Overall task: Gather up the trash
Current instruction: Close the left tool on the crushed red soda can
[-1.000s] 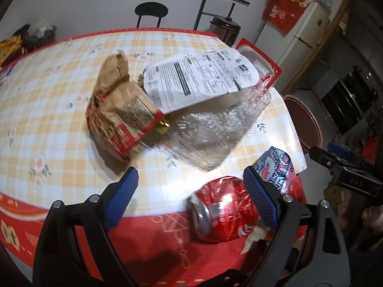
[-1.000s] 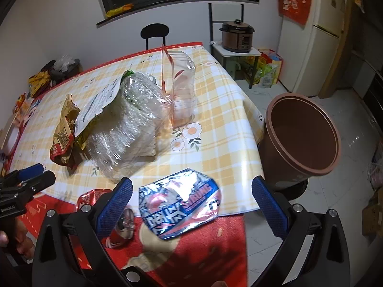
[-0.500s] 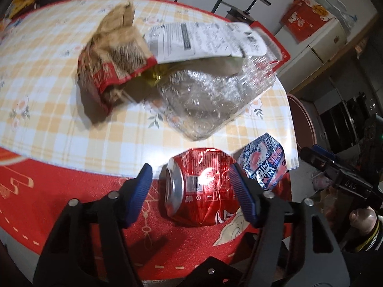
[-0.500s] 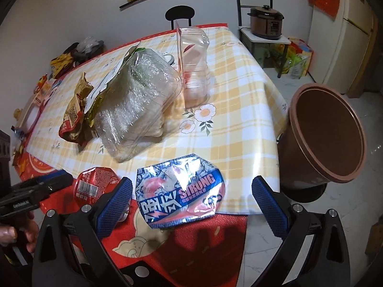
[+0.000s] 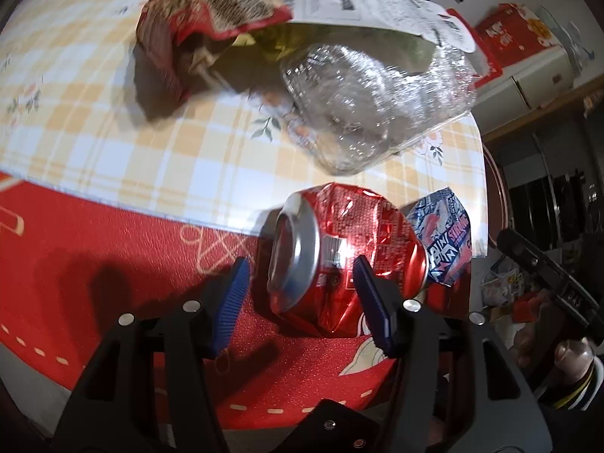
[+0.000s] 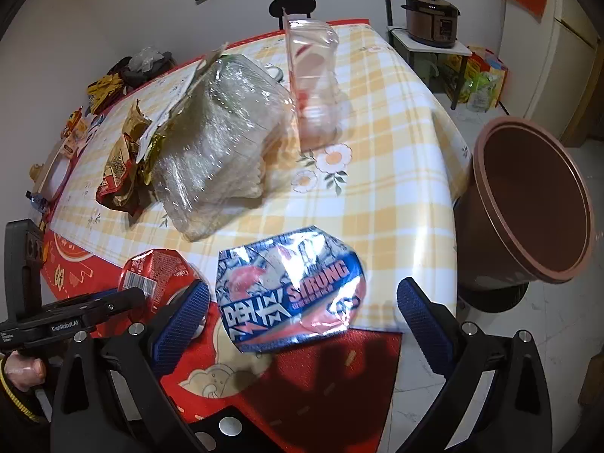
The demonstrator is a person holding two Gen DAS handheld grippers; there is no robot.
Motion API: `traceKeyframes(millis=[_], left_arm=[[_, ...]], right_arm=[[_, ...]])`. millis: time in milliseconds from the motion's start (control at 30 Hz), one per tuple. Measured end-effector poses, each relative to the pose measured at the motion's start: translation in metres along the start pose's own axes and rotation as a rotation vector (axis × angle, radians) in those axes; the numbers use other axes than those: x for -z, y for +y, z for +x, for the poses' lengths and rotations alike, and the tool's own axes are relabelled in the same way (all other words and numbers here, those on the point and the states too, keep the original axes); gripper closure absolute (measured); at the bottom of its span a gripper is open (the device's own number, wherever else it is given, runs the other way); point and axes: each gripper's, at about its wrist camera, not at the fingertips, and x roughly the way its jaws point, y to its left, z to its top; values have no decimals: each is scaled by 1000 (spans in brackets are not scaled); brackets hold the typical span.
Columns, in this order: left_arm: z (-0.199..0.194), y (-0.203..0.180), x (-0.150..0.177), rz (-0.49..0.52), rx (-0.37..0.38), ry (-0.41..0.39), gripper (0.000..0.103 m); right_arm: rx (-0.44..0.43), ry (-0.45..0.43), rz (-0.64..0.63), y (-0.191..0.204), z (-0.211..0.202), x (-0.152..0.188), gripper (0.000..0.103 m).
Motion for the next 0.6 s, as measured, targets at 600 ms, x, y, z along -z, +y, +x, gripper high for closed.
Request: traceKeyframes(millis=[600], left_arm=[[11,-4,1,-32,30,16,53]], right_arm=[[-64,113,36,-9,11,23,5]])
